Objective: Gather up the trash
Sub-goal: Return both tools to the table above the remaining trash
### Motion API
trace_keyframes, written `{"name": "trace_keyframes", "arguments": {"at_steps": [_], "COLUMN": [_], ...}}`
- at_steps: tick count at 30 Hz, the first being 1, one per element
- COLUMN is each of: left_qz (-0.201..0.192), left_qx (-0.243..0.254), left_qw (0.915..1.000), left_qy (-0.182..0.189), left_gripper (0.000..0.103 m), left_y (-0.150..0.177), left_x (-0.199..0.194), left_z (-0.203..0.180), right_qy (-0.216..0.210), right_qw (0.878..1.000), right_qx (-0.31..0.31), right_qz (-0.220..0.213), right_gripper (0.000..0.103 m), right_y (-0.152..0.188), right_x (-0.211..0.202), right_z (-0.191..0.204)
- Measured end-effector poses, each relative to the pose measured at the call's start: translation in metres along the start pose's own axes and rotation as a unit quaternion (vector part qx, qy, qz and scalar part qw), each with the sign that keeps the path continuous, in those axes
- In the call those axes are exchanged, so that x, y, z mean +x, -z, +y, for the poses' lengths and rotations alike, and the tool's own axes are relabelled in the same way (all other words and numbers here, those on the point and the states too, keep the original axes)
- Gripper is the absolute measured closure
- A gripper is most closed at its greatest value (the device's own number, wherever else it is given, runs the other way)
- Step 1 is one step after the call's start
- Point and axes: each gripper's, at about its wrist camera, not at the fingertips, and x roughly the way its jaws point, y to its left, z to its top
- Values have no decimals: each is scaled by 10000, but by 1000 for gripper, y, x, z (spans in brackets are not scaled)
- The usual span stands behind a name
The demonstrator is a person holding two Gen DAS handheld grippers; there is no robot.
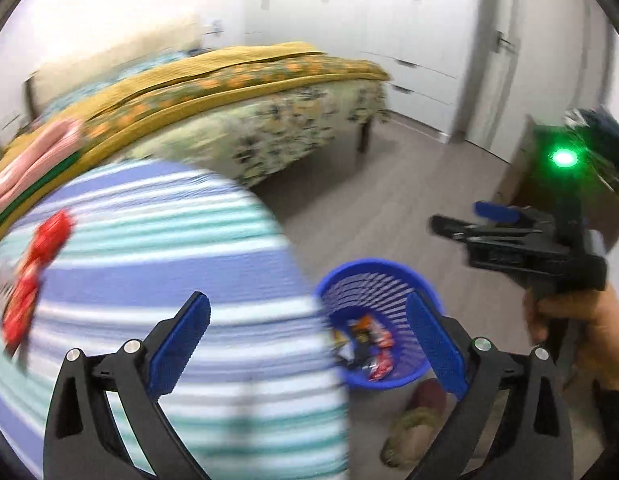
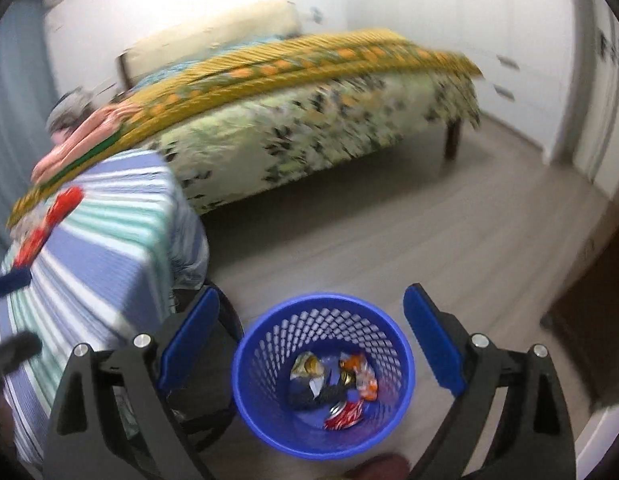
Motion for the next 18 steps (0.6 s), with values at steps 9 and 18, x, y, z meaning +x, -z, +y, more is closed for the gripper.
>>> {"name": "trace_keyframes", "arguments": {"at_steps": [9, 18], "left_qz": [156, 361], "left_qx": [-857, -1406], "left_qw": [9895, 9703], "left_qy": [-1150, -1933], "left_gripper": [6, 5], "left_y": [63, 109], "left_x": [-45, -81], "left_z": [121, 209], "right_qy": [-367, -1224], "right_qw": [9921, 9804], "right_qx": [-1162, -1541], "right_qz": [-303, -31], "right_gripper": [12, 12], "right_y": [13, 32], "right_x": [-9, -24], "right_z": [104, 210]}}
